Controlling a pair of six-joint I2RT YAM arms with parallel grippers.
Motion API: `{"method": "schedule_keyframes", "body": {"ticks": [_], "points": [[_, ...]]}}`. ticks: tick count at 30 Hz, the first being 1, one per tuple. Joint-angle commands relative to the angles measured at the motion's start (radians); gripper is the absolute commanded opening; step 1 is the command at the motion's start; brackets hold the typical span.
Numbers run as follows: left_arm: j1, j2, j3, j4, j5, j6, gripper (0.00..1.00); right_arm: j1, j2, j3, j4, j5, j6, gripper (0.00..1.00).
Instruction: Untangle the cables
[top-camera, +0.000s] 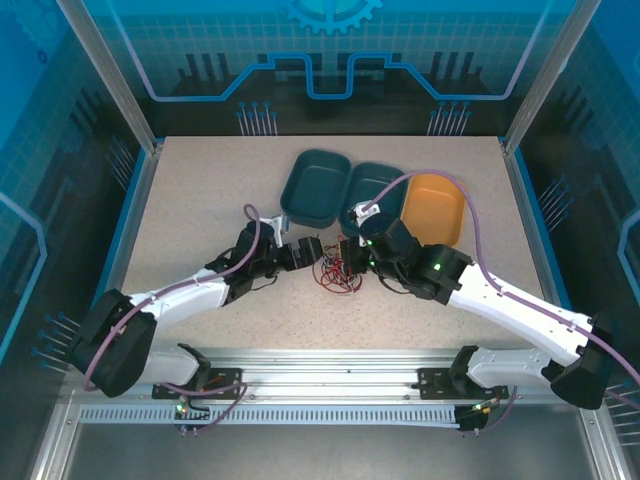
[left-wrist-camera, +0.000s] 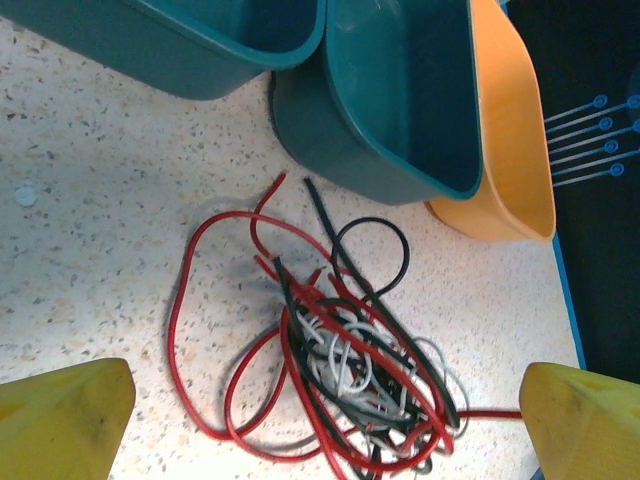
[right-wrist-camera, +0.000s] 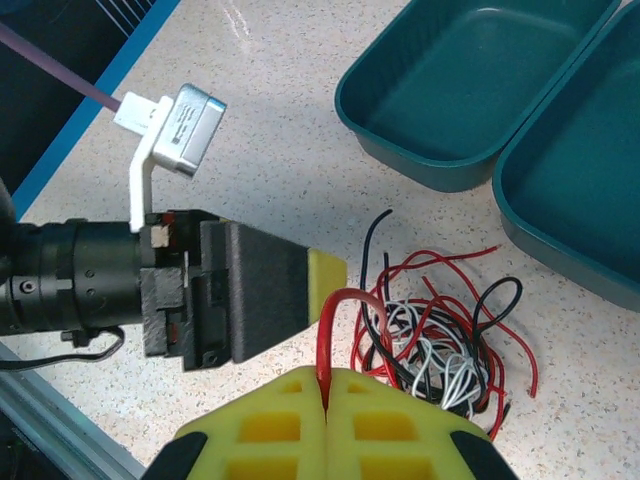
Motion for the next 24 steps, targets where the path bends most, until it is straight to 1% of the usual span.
{"method": "schedule_keyframes", "body": {"ticks": [1, 5, 9, 17, 24], "points": [[-0.012, 0.055, 0.051, -0.019, -0.039, -0.055, 0.98, 0.018, -0.021, 0.023, 0.035, -0.009, -0.038, 0.00], [-0.017, 0.100, 0.068, 0.015, -0.010, -0.078, 0.91, 0.034, -0.017, 0.032, 0.037, 0.000, -0.048, 0.00], [-0.019, 0.131, 0.074, 0.013, -0.010, -0.096, 0.81, 0.044, -0.023, 0.033, 0.045, 0.013, -0.052, 0.00], [-0.028, 0.197, 0.090, 0.044, 0.037, -0.110, 0.71, 0.050, -0.038, 0.034, 0.052, 0.011, -0.063, 0.00], [-0.036, 0.235, 0.098, 0.054, 0.068, -0.111, 0.58, 0.054, -0.046, 0.049, 0.071, 0.006, -0.074, 0.00]]}}
